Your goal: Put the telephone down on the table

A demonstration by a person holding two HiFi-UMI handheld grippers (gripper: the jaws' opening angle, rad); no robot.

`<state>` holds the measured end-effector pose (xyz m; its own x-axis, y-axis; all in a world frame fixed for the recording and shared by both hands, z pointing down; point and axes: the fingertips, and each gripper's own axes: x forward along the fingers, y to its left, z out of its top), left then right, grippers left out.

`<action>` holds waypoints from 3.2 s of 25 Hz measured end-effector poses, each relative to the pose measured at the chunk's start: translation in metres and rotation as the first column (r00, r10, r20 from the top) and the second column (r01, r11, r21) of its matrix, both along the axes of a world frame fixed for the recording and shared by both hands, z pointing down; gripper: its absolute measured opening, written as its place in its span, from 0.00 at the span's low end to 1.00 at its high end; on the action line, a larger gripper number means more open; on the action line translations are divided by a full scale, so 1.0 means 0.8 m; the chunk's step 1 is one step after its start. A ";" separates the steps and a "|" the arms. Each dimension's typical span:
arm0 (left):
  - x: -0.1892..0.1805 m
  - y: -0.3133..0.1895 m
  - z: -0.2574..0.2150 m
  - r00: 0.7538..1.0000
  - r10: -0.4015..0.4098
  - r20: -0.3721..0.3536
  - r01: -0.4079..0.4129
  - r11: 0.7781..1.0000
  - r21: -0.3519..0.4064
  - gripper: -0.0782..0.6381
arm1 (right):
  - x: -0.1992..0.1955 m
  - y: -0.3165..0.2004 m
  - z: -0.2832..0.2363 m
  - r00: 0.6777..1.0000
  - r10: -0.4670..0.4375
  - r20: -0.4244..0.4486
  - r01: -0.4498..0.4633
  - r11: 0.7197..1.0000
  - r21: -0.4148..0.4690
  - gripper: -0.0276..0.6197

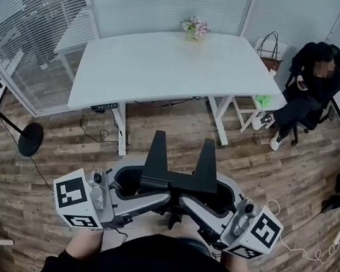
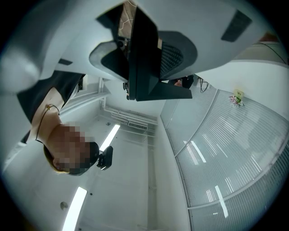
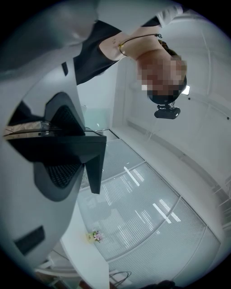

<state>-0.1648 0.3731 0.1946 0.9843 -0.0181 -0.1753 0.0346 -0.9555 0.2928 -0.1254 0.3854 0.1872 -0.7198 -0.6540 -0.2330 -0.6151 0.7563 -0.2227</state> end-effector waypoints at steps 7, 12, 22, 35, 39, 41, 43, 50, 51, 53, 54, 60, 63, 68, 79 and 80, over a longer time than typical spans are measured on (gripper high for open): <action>0.024 -0.053 -0.004 1.000 -0.016 0.006 0.016 1.000 0.003 0.40 | 0.023 -0.053 -0.003 1.000 -0.017 0.001 0.017 1.000 0.002 0.37; 0.045 -0.086 -0.013 1.000 -0.028 0.004 0.028 1.000 0.003 0.40 | 0.045 -0.087 -0.013 0.999 -0.032 -0.004 0.032 0.999 0.005 0.37; 0.098 -0.149 -0.015 0.999 -0.046 0.004 0.046 0.999 0.013 0.40 | 0.098 -0.151 -0.015 0.999 -0.050 -0.005 0.050 0.999 0.012 0.37; 0.141 -0.198 -0.010 0.997 -0.078 0.004 0.078 0.997 0.006 0.40 | 0.142 -0.201 -0.008 0.997 -0.080 -0.002 0.080 0.997 0.002 0.37; 0.144 -0.200 -0.007 0.996 -0.090 0.007 0.090 0.996 -0.002 0.40 | 0.144 -0.204 -0.005 0.996 -0.092 0.001 0.092 0.996 -0.002 0.37; 0.142 -0.199 -0.005 0.996 -0.093 0.012 0.093 0.996 -0.003 0.40 | 0.143 -0.203 -0.003 0.995 -0.095 0.008 0.096 0.995 -0.005 0.37; 0.142 -0.198 -0.005 0.996 -0.094 0.014 0.094 0.996 0.000 0.40 | 0.143 -0.202 -0.003 0.995 -0.096 0.013 0.096 0.995 -0.003 0.37; 0.143 -0.192 -0.009 0.996 -0.087 0.008 0.087 0.996 0.009 0.40 | 0.144 -0.196 -0.007 0.996 -0.092 0.003 0.092 0.996 0.007 0.37; 0.143 -0.192 -0.010 0.996 -0.088 0.006 0.088 0.996 0.013 0.40 | 0.144 -0.196 -0.009 0.996 -0.092 0.000 0.092 0.996 0.012 0.37; 0.141 -0.192 -0.012 0.996 -0.092 0.004 0.092 0.996 0.014 0.40 | 0.142 -0.196 -0.010 0.996 -0.094 -0.002 0.095 0.995 0.017 0.37; 0.140 -0.192 -0.011 0.996 -0.094 0.004 0.094 0.995 0.013 0.40 | 0.141 -0.197 -0.010 0.995 -0.097 -0.001 0.097 0.995 0.016 0.37; 0.140 -0.191 -0.010 0.995 -0.097 0.011 0.097 0.995 0.012 0.40 | 0.140 -0.195 -0.009 0.995 -0.101 0.005 0.101 0.995 0.012 0.37; 0.142 -0.191 -0.013 0.995 -0.095 0.011 0.095 0.995 0.015 0.40 | 0.143 -0.195 -0.011 0.995 -0.101 0.003 0.101 0.995 0.015 0.37; 0.146 -0.189 -0.016 0.996 -0.092 0.016 0.092 0.996 0.022 0.40 | 0.147 -0.193 -0.014 0.995 -0.099 0.008 0.099 0.995 0.021 0.37; 0.155 -0.181 -0.015 0.996 -0.091 0.022 0.091 0.996 0.020 0.40 | 0.156 -0.185 -0.013 0.995 -0.098 0.019 0.097 0.995 0.017 0.37; 0.156 -0.182 -0.015 0.996 -0.091 0.022 0.090 0.996 0.021 0.40 | 0.157 -0.186 -0.012 0.995 -0.097 0.018 0.096 0.995 0.019 0.37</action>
